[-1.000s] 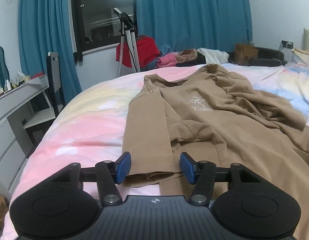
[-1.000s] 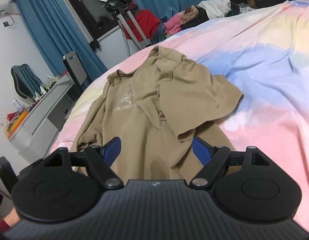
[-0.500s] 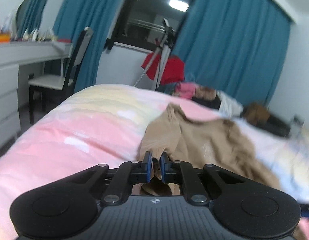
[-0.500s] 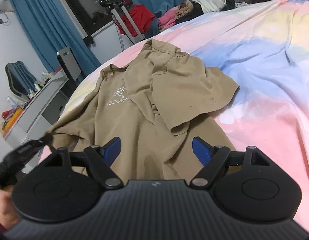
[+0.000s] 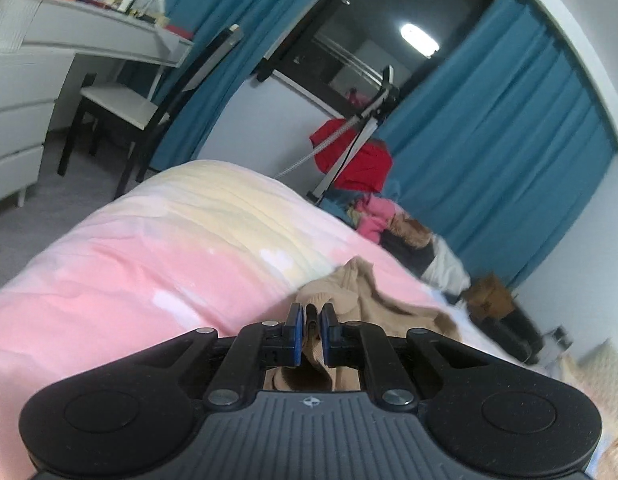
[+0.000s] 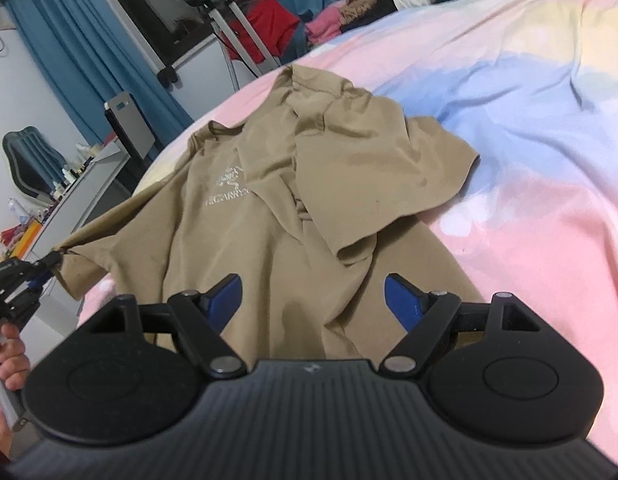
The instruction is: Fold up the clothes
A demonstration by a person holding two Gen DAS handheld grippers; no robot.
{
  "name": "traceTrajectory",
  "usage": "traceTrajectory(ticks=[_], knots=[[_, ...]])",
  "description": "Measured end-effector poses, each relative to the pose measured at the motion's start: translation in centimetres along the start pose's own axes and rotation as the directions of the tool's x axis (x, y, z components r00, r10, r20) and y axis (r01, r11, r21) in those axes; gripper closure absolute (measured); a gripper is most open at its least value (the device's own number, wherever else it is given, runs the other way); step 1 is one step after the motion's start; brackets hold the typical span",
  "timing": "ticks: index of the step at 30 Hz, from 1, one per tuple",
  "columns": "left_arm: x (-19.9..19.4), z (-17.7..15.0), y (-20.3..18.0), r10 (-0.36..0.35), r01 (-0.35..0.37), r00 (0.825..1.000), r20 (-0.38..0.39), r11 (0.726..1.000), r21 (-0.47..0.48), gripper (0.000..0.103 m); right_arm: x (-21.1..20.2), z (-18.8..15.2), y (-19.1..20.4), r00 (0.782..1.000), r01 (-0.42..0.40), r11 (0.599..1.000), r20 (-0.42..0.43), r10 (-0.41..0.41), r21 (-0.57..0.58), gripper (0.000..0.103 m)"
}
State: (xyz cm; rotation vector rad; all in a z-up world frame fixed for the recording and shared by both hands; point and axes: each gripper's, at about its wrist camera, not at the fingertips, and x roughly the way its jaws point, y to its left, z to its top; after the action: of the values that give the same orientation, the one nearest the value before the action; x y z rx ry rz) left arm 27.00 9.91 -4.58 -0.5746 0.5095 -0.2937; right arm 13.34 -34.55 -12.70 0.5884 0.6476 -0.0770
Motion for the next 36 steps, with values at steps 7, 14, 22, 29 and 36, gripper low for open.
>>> traceTrajectory(ticks=[7, 14, 22, 29, 36], knots=[[0.7, -0.4, -0.9, 0.101, -0.098, 0.994, -0.027, 0.991, 0.09, 0.082, 0.4, -0.5, 0.3, 1.0, 0.001, 1.0, -0.018, -0.001, -0.024, 0.023], [1.0, -1.5, -0.7, 0.153, -0.144, 0.988, -0.039, 0.975, 0.167, 0.065, 0.3, -0.9, 0.6, 1.0, 0.007, 0.999, -0.026, -0.009, -0.051, 0.023], [2.2, -5.4, -3.0, 0.201, -0.123, 0.976, -0.088, 0.834, 0.538, 0.048, 0.4, -1.5, 0.9, 0.999, 0.019, 0.997, -0.039, -0.022, -0.076, 0.023], [1.9, -5.3, -1.0, 0.206, -0.168, 0.978, -0.029, 0.862, 0.479, 0.085, 0.9, -2.0, 1.7, 0.998, 0.044, 0.987, -0.038, -0.05, -0.153, 0.022], [0.6, -2.7, 0.3, 0.145, -0.15, 0.989, 0.04, 0.948, 0.282, 0.098, 1.2, -2.3, 2.1, 0.997, 0.061, 0.976, -0.035, -0.069, -0.207, 0.022]])
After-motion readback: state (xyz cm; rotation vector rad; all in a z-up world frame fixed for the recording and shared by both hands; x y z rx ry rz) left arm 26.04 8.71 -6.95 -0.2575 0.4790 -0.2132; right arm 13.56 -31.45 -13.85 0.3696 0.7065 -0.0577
